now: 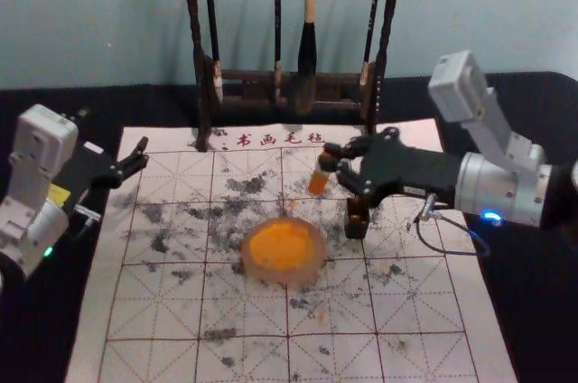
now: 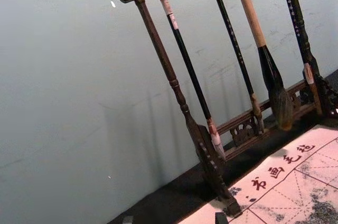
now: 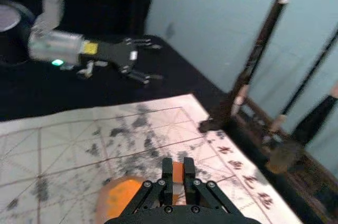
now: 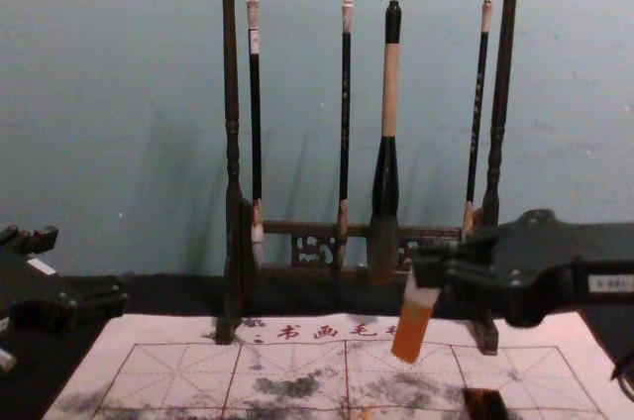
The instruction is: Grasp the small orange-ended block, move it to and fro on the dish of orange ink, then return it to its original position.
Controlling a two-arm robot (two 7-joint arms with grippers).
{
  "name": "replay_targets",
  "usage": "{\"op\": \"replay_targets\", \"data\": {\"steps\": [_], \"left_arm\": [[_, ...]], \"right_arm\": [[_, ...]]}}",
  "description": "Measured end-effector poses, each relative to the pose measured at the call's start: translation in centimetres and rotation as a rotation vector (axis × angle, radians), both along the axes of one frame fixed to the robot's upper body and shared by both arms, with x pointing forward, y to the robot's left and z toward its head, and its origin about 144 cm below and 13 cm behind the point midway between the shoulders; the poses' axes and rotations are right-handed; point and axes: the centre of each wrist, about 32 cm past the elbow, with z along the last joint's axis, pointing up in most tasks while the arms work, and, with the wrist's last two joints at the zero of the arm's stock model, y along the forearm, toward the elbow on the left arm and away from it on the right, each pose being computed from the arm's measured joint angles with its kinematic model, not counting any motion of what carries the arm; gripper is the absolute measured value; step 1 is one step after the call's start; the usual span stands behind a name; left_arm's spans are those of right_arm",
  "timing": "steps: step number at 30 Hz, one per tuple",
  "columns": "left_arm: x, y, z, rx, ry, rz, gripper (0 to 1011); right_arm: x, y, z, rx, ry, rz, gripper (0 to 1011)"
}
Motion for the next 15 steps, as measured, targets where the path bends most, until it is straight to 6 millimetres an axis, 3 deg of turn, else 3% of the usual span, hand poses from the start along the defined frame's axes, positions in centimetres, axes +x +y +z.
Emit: {"op": "replay_targets", "data": {"steps": [7, 15], "left_arm": [[0.0, 0.0, 0.0, 0.0, 0.0, 0.0, 1001], [0.0, 0.0, 0.0, 0.0, 0.0, 0.0, 1001]], "right_arm": [[1.9, 0.8, -0.2, -0.06, 0.023, 0.107, 119], [2.8, 2.0, -0.5, -0.103, 0.042, 0.166, 119]]}}
